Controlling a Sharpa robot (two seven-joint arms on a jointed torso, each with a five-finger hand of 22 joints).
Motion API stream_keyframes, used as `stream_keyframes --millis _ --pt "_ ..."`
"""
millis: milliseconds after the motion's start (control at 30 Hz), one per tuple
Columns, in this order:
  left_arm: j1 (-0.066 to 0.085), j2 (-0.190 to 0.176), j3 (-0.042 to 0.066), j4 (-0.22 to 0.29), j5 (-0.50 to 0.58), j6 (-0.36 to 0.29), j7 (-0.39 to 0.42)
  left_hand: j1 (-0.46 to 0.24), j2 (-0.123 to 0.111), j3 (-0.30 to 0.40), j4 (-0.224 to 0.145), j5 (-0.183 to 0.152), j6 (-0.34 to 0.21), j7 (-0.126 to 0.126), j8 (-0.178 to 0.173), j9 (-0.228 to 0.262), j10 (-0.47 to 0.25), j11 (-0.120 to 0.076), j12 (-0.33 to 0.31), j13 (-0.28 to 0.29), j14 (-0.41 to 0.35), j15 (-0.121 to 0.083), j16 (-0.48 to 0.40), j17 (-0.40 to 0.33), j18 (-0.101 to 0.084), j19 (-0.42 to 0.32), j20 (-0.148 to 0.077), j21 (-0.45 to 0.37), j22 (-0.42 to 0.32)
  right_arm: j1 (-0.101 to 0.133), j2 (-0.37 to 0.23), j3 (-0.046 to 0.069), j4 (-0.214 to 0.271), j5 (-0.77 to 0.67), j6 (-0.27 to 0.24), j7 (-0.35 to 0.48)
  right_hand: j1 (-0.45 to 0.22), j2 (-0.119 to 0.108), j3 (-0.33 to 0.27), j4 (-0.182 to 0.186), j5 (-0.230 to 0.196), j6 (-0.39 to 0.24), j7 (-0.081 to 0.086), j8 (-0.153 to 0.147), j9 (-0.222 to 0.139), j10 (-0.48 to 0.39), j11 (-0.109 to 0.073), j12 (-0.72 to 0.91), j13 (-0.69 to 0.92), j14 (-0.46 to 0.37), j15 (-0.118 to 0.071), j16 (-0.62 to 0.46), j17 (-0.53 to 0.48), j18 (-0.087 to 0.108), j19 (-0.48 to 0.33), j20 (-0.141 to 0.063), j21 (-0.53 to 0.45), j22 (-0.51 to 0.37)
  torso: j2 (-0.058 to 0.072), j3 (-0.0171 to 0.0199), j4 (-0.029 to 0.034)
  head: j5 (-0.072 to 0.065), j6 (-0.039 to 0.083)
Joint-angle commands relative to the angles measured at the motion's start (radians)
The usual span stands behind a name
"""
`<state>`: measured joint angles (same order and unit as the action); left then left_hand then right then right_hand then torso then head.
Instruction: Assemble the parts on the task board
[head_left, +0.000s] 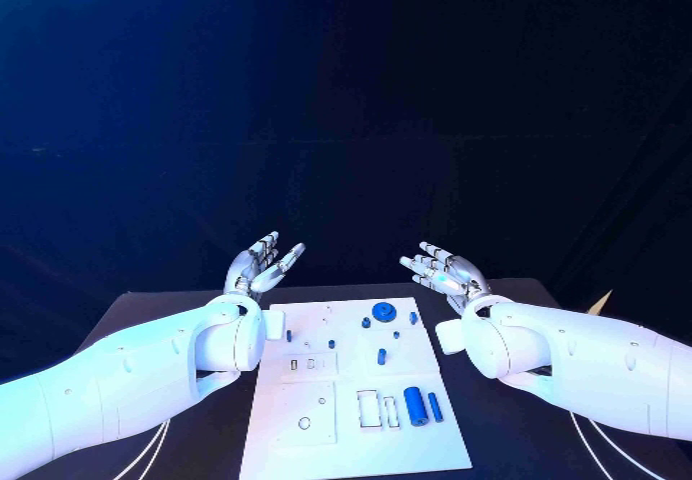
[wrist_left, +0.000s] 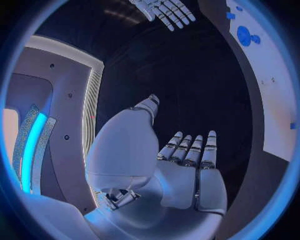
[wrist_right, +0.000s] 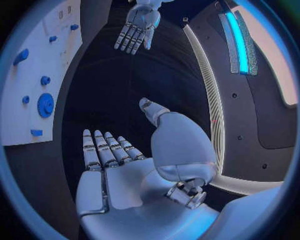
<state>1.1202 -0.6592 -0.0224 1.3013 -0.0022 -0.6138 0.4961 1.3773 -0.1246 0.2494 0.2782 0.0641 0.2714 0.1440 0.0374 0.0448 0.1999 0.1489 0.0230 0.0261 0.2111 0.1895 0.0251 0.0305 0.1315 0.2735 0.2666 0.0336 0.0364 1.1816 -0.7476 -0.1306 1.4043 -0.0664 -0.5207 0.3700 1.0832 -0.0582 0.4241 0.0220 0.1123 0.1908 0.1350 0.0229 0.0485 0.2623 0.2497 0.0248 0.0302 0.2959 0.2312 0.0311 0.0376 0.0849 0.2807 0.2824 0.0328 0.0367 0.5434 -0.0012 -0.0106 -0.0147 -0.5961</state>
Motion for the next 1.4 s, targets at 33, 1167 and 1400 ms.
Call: stream_keyframes --millis 33,1167,1400 --pt "0.002 0.003 0.000 -0.003 -0.017 0.073 0.003 0.045 -0.002 0.008 0.013 0.006 0.017 0.053 0.006 0.002 0.014 0.007 0.005 0.002 0.014 0.006 0.004 0.002 0.018 0.009 0.014 0.005 0.002 0.012 0.005 -0.010 -0.017 -0.074 0.173 -0.075 0.055 0.002 0.022 -0.016 0.007 0.037 0.160 0.013 0.007 0.052 0.009 0.012 0.006 0.070 0.008 0.016 0.010 0.034 0.062 0.009 0.021 0.010 0.000 -0.0001 -0.0001 0.000 0.000" --pt "0.018 -0.192 0.008 0.217 -0.045 0.190 0.012 0.095 -0.032 0.190 -0.074 -0.002 0.613 0.073 0.216 0.133 0.854 0.012 0.085 0.041 0.855 -0.085 0.294 0.291 0.049 0.671 -0.063 0.402 0.184 0.105 0.028 -0.019 -0.128 -0.965 0.176 -0.186 0.211 -0.085 0.105 -0.086 0.004 0.730 0.070 0.193 0.122 0.847 -0.103 0.050 0.038 0.900 -0.145 0.208 0.127 0.100 0.763 -0.088 0.255 0.075 0.068 -0.0196 0.0333 -0.022 -0.073" --pt "0.025 -0.234 0.012 0.298 -0.050 0.202 0.010 0.071 -0.051 0.187 -0.070 -0.002 0.603 0.075 0.209 0.135 0.853 0.014 0.067 0.042 0.858 -0.084 0.296 0.318 0.048 0.671 -0.065 0.433 0.203 0.126 0.037 -0.018 -0.115 -1.236 0.212 -0.330 0.213 -0.117 0.080 -0.084 0.003 0.776 0.040 0.203 0.136 0.925 -0.144 0.042 0.045 1.092 -0.208 0.333 0.245 0.097 0.912 -0.160 0.400 0.154 0.094 -0.0259 0.0459 -0.022 -0.081"
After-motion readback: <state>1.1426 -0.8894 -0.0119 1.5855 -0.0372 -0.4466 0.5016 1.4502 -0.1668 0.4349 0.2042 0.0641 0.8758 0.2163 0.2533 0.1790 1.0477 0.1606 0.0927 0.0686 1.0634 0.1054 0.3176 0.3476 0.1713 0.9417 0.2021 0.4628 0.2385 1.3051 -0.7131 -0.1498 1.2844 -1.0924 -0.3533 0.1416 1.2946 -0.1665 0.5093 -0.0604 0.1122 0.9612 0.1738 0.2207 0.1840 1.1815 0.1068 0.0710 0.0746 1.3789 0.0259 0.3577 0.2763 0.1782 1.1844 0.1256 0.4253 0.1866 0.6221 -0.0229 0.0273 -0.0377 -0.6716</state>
